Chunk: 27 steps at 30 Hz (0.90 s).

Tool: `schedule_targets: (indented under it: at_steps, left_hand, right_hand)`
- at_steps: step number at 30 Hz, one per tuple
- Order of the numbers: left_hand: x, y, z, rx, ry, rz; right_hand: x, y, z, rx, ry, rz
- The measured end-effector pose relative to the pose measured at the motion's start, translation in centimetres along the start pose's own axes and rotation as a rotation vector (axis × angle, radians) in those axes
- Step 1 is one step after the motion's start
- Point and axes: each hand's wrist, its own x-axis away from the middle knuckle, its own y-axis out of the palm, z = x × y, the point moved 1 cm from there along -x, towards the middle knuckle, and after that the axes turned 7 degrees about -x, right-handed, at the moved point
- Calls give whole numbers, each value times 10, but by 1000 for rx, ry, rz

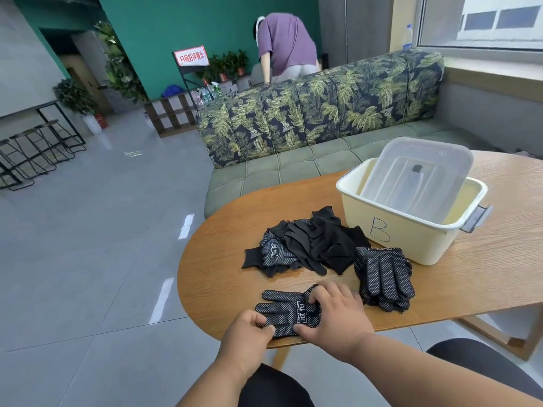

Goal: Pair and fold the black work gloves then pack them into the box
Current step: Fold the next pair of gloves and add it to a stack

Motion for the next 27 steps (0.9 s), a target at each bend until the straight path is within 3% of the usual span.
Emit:
schedule_targets:
  at_steps: [6,11,17,27]
  left_hand:
    - [-2,0,-4,74,41,-56]
    - [-4,-7,-4,63,138,-279]
    - [-9,-7,4,-153,266,-176]
    - [-15,5,26,-114,301,-56]
  right_hand:
    - [0,0,1,-7,6,-6]
    - [-1,1,1,-18,-5,15]
    - [0,0,1,-10,-8,4]
    - [0,0,1,-6,-21,8]
